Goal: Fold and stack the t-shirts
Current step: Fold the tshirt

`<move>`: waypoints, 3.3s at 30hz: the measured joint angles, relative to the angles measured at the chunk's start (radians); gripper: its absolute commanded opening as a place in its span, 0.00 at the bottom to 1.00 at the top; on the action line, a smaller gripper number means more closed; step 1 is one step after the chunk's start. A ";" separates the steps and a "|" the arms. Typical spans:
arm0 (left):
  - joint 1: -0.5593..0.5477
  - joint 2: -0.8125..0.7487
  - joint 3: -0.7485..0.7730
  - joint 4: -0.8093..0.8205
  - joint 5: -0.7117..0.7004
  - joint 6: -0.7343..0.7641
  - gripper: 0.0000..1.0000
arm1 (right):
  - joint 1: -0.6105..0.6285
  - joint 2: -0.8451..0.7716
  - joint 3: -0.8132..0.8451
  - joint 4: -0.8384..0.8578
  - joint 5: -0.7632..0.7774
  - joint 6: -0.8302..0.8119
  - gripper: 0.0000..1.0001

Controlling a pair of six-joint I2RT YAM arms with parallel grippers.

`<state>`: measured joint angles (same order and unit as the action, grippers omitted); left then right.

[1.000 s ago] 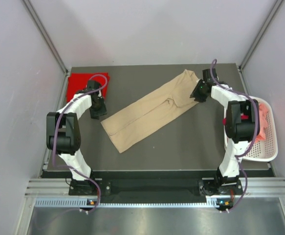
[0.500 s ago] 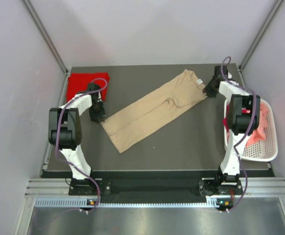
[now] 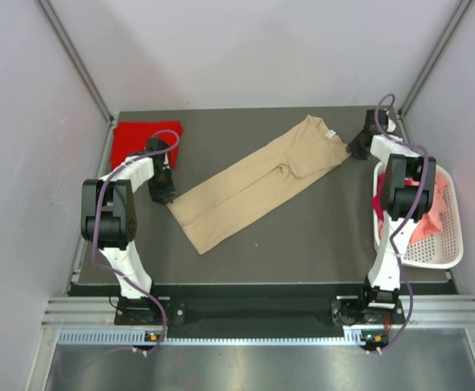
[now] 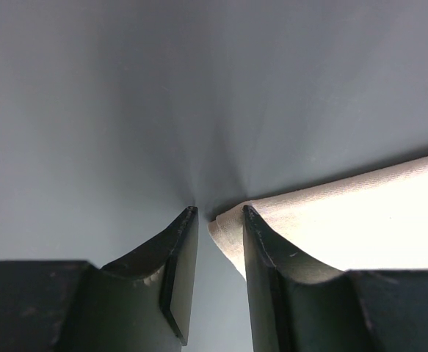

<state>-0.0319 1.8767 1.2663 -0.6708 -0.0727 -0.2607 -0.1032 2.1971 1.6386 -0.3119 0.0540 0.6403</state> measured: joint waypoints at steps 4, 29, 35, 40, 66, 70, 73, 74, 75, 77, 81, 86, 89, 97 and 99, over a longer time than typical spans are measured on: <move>0.000 0.000 0.000 0.000 -0.003 -0.003 0.36 | 0.000 0.003 0.000 0.030 -0.006 -0.005 0.28; -0.001 -0.016 -0.016 -0.008 -0.049 -0.087 0.38 | 0.002 -0.132 -0.011 -0.024 0.049 -0.042 0.32; 0.001 -0.019 -0.010 -0.029 -0.049 -0.089 0.43 | 0.055 -0.139 -0.042 -0.021 0.027 -0.026 0.32; 0.006 -0.027 0.012 -0.056 -0.031 -0.072 0.46 | 0.110 -0.137 -0.041 -0.026 0.016 -0.014 0.32; 0.010 -0.109 -0.153 -0.029 0.138 -0.061 0.00 | 0.114 0.089 0.142 -0.024 -0.082 -0.125 0.32; 0.010 -0.143 -0.198 -0.003 0.140 -0.072 0.00 | 0.090 0.102 0.164 -0.027 -0.131 -0.146 0.33; 0.010 -0.163 -0.224 0.017 0.140 -0.086 0.00 | 0.078 0.103 0.164 -0.027 -0.151 -0.159 0.34; 0.010 -0.171 -0.233 0.023 0.140 -0.090 0.00 | 0.076 0.103 0.164 -0.028 -0.158 -0.162 0.34; 0.010 -0.178 -0.243 0.030 0.140 -0.095 0.00 | 0.074 0.103 0.164 -0.028 -0.162 -0.165 0.35; 0.010 -0.191 -0.259 0.038 0.140 -0.103 0.00 | 0.074 0.101 0.164 -0.031 -0.165 -0.166 0.36; 0.009 -0.211 -0.275 0.029 0.124 -0.109 0.03 | 0.074 0.070 0.141 -0.059 -0.143 -0.131 0.36; 0.006 -0.213 -0.248 -0.053 0.002 -0.114 0.25 | 0.071 -0.059 0.005 -0.069 -0.094 -0.050 0.36; 0.008 -0.213 -0.176 -0.116 -0.073 -0.127 0.36 | 0.068 -0.122 -0.055 -0.056 -0.066 -0.012 0.36; 0.007 -0.211 -0.033 -0.141 -0.053 -0.128 0.35 | 0.067 -0.161 -0.163 0.032 -0.034 0.063 0.37; -0.002 -0.212 -0.037 -0.141 -0.012 -0.119 0.35 | 0.067 -0.161 -0.182 0.047 -0.027 0.073 0.38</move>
<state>-0.0338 1.6650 1.2297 -0.8120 -0.0849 -0.3798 -0.0360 2.0361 1.4567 -0.2646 0.0269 0.7136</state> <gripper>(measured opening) 0.353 0.370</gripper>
